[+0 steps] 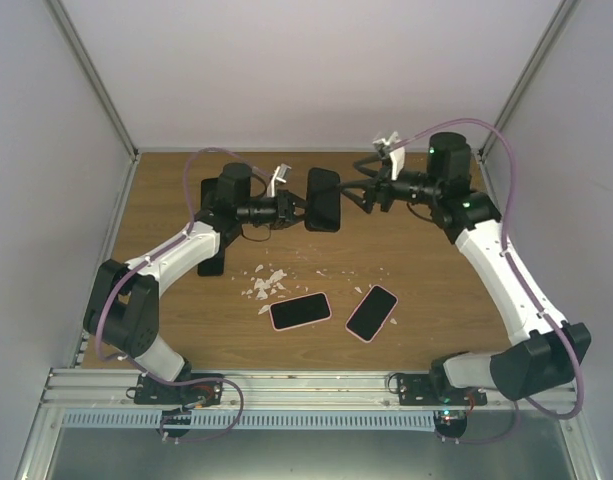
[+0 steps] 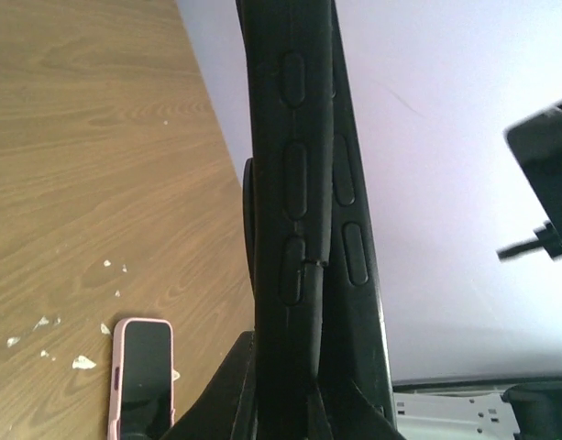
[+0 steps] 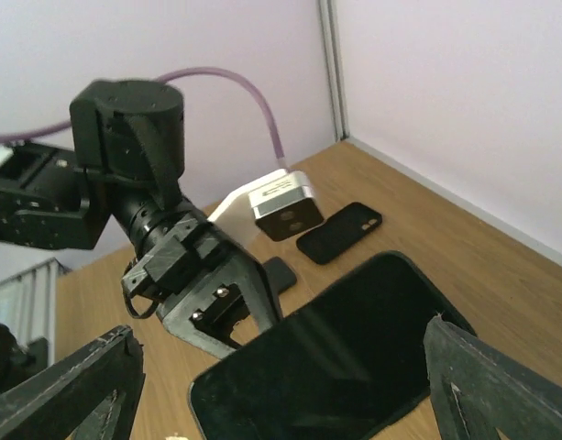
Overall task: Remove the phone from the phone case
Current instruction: Remove the phone case from the phone.
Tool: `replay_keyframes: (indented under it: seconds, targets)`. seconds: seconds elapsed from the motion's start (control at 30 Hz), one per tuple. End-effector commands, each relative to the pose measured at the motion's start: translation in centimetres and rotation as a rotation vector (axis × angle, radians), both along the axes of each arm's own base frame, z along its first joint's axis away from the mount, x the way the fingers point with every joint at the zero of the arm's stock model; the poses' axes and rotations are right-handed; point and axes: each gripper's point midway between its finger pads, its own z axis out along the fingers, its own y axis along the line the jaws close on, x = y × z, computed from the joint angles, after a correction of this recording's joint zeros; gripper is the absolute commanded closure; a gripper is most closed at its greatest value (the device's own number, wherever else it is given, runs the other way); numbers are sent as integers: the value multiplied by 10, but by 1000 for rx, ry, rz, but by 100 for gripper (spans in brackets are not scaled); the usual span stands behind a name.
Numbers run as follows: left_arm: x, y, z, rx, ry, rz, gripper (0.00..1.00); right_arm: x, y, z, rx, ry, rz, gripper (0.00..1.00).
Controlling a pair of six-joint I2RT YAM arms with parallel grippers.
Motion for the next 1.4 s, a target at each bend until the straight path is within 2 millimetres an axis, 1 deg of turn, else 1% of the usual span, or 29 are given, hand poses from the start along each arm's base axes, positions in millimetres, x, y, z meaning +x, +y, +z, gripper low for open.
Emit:
replay_keyframes:
  seconds: [0.0, 0.13, 0.3, 0.53, 0.67, 0.9, 1.1, 1.37]
  targets:
    - [7, 7, 10, -46, 50, 57, 100, -4, 15, -12, -222, -199, -54, 17]
    - [11, 11, 1, -67, 138, 79, 100, -7, 32, -31, -339, -274, -54, 19]
    - [14, 17, -9, -75, 213, 108, 100, -8, 47, -54, -489, -383, -72, 24]
    - [17, 22, -17, -85, 275, 129, 100, -12, 65, -74, -588, -466, -64, 29]
    - [17, 23, -18, -88, 290, 131, 100, -15, 76, -84, -629, -496, -52, 31]
    - [16, 24, -17, -91, 296, 131, 100, -9, 84, -99, -691, -522, -62, 37]
    - [14, 24, -17, -94, 302, 126, 100, 3, 81, -104, -756, -571, -119, 42]
    - [15, 25, -20, -99, 321, 128, 100, -5, 86, -119, -793, -591, -78, 42]
